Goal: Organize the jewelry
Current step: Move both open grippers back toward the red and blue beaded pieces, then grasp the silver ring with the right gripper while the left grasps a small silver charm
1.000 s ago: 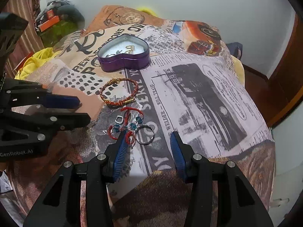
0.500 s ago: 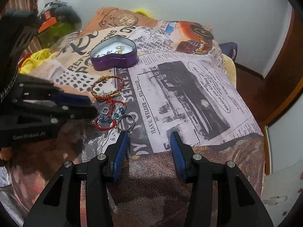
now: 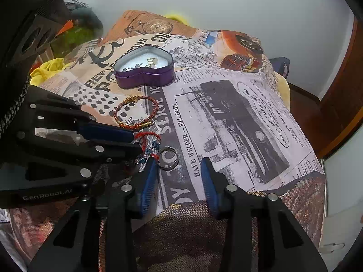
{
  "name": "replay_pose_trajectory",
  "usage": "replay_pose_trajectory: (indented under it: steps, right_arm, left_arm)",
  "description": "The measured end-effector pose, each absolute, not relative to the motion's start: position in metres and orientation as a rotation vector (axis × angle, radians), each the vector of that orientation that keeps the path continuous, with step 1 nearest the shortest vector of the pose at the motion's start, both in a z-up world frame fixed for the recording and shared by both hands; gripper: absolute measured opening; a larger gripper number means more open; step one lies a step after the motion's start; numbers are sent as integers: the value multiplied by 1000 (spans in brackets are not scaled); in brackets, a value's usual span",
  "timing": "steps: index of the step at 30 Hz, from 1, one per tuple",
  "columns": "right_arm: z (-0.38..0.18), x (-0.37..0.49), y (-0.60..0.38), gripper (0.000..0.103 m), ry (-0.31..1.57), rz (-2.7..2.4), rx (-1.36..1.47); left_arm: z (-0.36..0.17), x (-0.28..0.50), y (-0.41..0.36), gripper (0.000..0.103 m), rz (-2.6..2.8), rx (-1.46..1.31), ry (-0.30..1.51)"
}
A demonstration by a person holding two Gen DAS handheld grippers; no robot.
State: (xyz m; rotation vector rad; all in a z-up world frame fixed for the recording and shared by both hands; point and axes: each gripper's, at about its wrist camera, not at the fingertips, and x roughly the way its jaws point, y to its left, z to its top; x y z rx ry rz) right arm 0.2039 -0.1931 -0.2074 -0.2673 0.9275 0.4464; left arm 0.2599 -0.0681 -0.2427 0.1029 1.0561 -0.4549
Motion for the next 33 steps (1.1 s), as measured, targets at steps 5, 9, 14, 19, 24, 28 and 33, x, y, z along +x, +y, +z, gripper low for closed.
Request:
replay_pose_trajectory:
  steps: [5, 9, 14, 19, 24, 28, 33]
  right_arm:
    - [-208, 205, -195, 30, 926, 453, -256]
    - [-207, 208, -195, 30, 926, 463, -242]
    - [-207, 216, -193, 30, 932, 469, -216]
    - [-208, 216, -189, 20, 928, 467, -232]
    - [-204, 217, -190, 20, 937, 465, -214]
    - [-196, 216, -192, 20, 927, 452, -205]
    - [-182, 212, -190, 20, 898, 450, -203]
  left_arm:
    - [-242, 259, -67, 9, -456, 94, 1047]
    - [-240, 254, -63, 9, -449, 84, 1042]
    - [-236, 250, -52, 9, -428, 50, 1033]
    - [-232, 247, -39, 9, -406, 14, 1025]
    - [-224, 244, -28, 9, -385, -5, 1007]
    - [-215, 242, -22, 9, -369, -12, 988]
    - [-201, 240, -15, 9, -354, -21, 959]
